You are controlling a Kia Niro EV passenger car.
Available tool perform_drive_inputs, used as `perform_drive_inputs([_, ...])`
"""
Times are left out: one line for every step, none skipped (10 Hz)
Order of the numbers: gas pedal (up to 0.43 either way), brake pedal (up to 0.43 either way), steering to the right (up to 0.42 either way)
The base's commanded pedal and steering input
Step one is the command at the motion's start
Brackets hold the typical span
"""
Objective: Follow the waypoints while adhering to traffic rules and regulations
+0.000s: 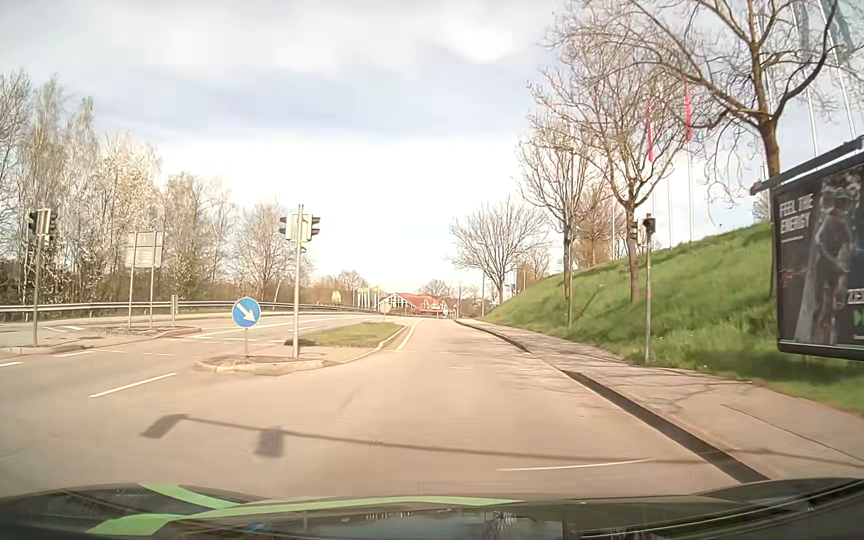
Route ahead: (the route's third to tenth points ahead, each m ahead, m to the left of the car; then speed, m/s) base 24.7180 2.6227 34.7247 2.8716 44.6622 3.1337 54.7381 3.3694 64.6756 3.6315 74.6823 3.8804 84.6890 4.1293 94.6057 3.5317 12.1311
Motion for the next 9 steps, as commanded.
perform_drive_inputs([0.157,0.0,-0.018])
perform_drive_inputs([0.157,0.0,-0.01])
perform_drive_inputs([0.157,0.0,-0.007])
perform_drive_inputs([0.157,0.0,-0.007])
perform_drive_inputs([0.157,0.0,-0.007])
perform_drive_inputs([0.157,0.0,-0.007])
perform_drive_inputs([0.157,0.0,-0.007])
perform_drive_inputs([0.157,0.0,-0.008])
perform_drive_inputs([0.157,0.0,-0.009])
